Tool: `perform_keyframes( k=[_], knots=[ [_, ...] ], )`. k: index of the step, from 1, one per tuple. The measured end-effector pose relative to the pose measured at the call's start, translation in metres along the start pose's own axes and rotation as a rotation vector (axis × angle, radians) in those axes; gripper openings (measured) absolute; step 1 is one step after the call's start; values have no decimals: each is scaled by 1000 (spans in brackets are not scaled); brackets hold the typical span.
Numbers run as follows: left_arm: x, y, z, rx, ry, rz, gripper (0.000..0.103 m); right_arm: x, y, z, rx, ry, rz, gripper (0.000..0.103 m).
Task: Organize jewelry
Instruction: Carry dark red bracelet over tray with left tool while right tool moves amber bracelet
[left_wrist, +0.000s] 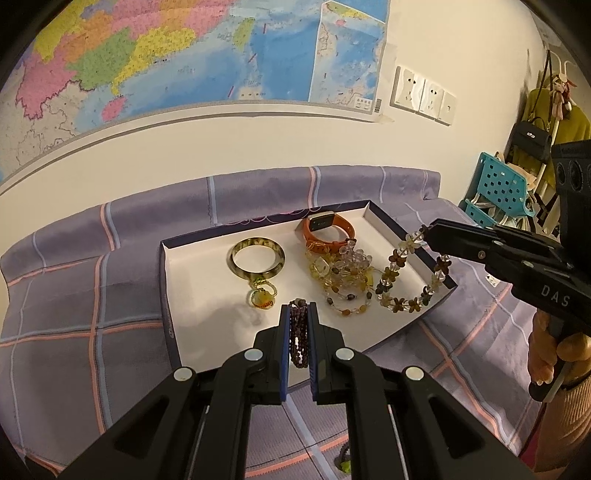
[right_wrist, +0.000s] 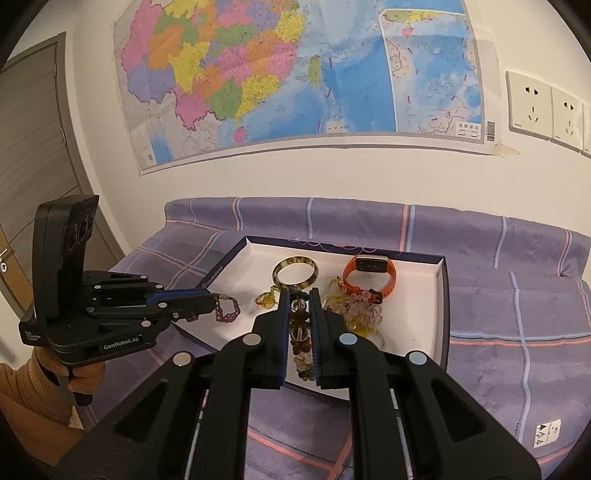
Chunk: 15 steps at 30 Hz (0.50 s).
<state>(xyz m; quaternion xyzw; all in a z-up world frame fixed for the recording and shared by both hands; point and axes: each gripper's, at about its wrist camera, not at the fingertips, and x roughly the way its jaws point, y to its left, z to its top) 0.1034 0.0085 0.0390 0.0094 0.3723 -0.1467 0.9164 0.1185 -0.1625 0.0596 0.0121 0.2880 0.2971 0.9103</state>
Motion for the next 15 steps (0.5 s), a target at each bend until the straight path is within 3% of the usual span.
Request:
perform_keyframes(
  k=[15],
  knots=[
    [6, 2, 1, -7, 15, 8, 7, 8, -2, -1, 7, 12, 5, 10]
  ],
)
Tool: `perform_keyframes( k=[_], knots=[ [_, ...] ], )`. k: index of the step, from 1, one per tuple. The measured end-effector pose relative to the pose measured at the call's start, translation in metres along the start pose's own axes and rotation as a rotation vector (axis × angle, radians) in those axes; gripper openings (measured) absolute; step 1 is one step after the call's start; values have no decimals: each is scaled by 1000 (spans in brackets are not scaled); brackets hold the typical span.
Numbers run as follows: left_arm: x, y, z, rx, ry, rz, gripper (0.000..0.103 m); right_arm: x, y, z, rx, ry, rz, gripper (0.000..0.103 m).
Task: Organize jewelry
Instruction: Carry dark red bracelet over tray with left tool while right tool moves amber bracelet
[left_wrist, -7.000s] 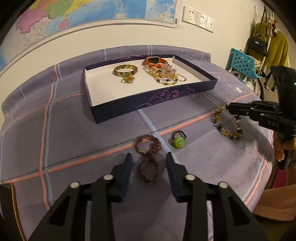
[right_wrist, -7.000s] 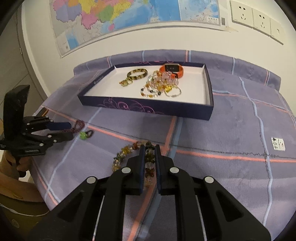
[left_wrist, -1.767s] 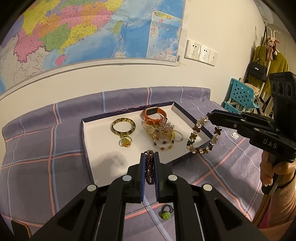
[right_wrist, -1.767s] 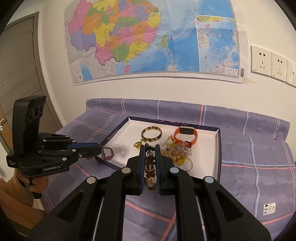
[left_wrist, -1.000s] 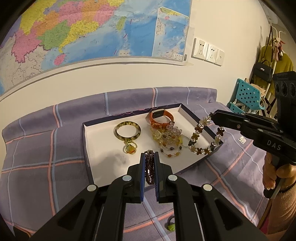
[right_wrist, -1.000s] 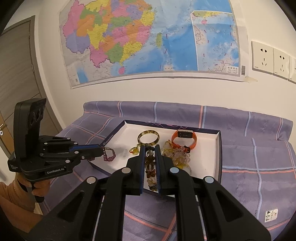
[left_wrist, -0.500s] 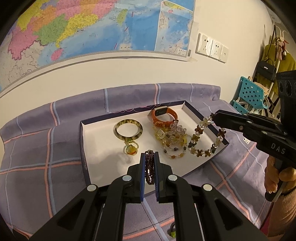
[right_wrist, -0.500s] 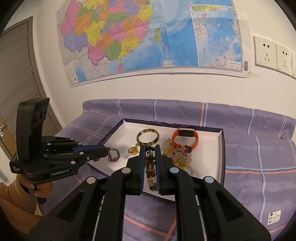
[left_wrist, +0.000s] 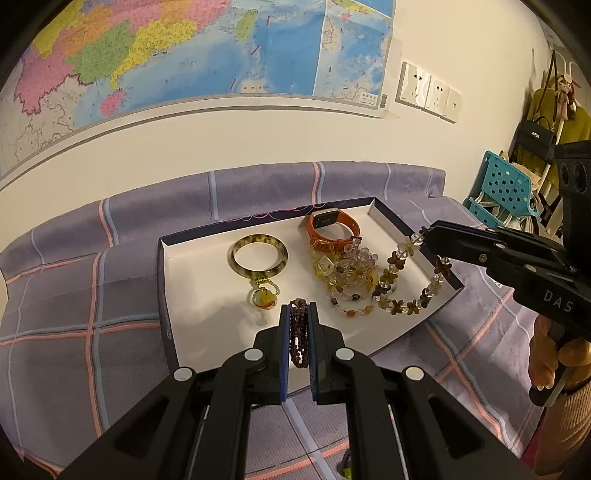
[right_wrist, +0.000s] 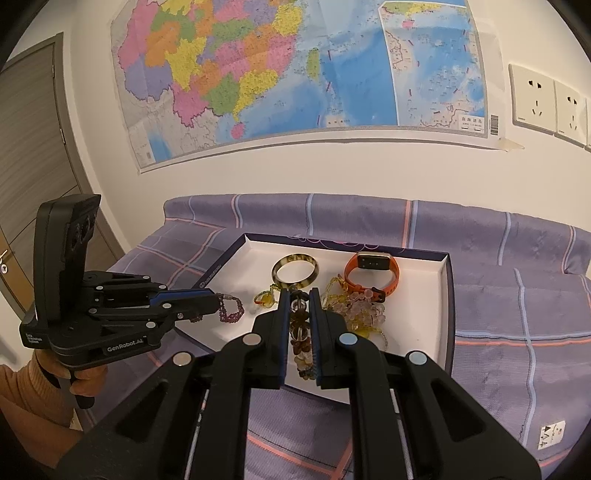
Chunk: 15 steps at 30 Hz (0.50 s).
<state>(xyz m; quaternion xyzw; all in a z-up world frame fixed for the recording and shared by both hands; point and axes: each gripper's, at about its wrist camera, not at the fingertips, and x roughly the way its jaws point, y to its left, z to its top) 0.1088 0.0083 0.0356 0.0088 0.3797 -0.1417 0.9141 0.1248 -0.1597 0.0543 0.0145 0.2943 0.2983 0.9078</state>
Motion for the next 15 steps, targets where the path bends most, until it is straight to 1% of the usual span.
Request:
perform_keyframes(
  k=[15],
  knots=[
    [9, 1, 4, -5, 14, 12, 7, 4, -2, 1, 7, 4, 2, 11]
  ],
)
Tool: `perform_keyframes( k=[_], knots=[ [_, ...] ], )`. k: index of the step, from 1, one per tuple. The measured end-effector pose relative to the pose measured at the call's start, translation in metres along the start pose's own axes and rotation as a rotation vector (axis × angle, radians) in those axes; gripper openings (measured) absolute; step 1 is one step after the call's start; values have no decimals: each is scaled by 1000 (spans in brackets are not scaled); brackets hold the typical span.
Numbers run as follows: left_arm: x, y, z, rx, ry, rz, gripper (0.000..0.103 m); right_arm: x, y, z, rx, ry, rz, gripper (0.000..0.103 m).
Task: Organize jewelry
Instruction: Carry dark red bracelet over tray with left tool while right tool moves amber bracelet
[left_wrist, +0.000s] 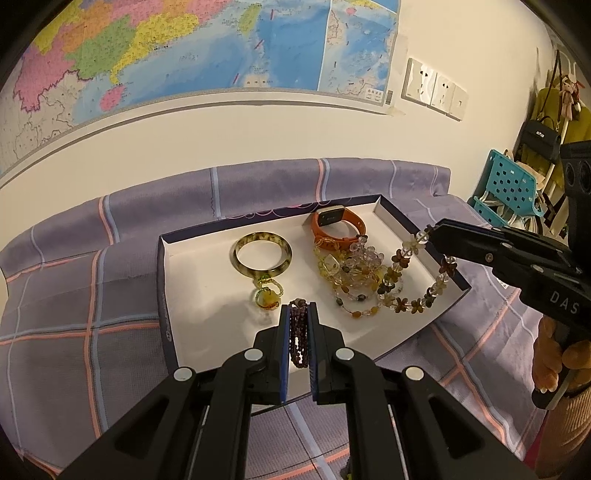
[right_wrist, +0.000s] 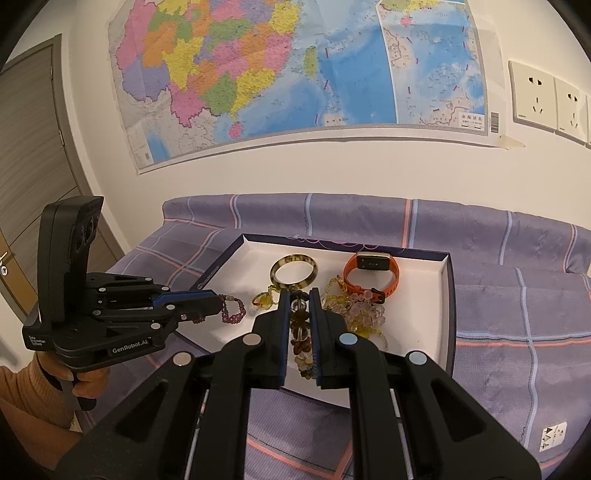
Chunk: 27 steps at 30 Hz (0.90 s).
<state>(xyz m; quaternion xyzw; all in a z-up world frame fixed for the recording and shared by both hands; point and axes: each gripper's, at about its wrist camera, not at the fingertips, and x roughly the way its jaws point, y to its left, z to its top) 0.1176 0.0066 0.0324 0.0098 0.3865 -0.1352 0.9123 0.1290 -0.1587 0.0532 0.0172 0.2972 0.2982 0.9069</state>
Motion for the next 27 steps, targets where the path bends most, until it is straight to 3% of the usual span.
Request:
perform_keyframes(
  k=[27],
  knots=[
    [18, 6, 2, -16, 38, 4, 7, 17, -4, -2, 20, 27, 19, 11]
  ],
)
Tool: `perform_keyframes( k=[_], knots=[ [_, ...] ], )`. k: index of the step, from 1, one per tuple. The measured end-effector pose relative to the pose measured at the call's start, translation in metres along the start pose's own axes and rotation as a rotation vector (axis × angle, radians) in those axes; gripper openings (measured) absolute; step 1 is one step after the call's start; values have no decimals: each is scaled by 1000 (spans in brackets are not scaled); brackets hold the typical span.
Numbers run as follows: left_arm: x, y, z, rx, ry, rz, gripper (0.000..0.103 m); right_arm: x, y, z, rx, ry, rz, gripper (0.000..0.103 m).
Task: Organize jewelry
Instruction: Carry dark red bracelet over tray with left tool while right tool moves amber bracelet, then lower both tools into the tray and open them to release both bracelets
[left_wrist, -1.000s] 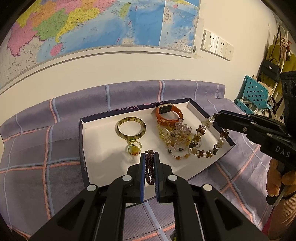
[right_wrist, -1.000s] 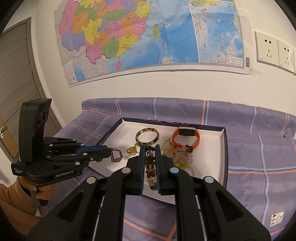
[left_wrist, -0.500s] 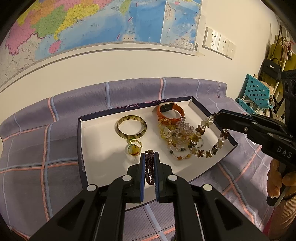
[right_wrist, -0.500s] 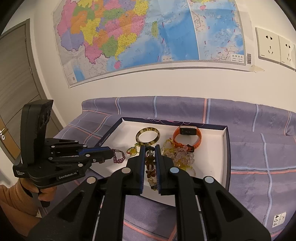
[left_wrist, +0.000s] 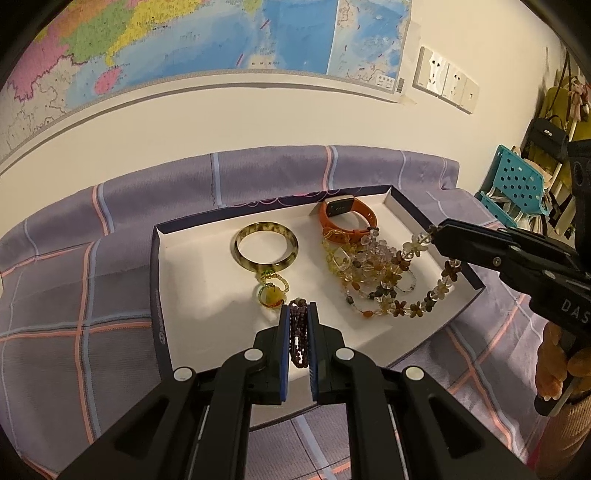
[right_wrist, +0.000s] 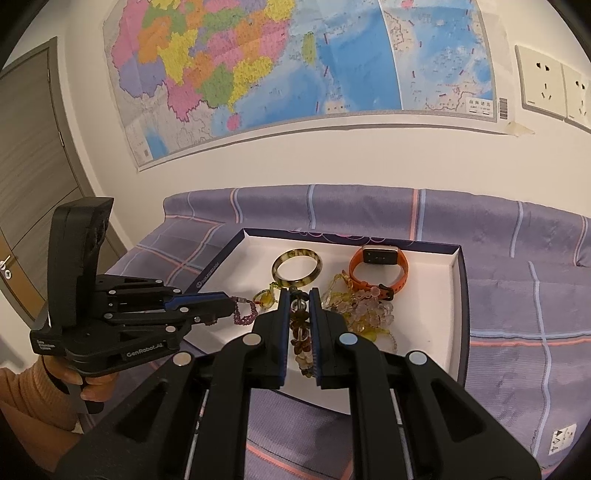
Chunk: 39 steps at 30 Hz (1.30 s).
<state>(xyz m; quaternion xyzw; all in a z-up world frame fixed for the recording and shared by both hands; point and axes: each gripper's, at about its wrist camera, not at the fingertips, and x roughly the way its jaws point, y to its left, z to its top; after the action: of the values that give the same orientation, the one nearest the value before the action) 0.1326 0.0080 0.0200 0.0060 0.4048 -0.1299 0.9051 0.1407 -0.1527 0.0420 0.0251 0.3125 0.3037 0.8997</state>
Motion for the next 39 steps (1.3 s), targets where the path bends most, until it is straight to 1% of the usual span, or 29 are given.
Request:
perform_keyframes(
  k=[9, 20, 39],
  knots=[
    [6, 4, 1, -16, 15, 5, 7, 5, -1, 0, 6, 8, 7, 11],
    [14, 7, 0, -30, 36, 9, 7, 17, -10, -1, 38, 29, 5, 11],
    [31, 11, 2, -46, 71, 13, 7, 40, -28, 0, 81, 70, -49, 11]
  ],
)
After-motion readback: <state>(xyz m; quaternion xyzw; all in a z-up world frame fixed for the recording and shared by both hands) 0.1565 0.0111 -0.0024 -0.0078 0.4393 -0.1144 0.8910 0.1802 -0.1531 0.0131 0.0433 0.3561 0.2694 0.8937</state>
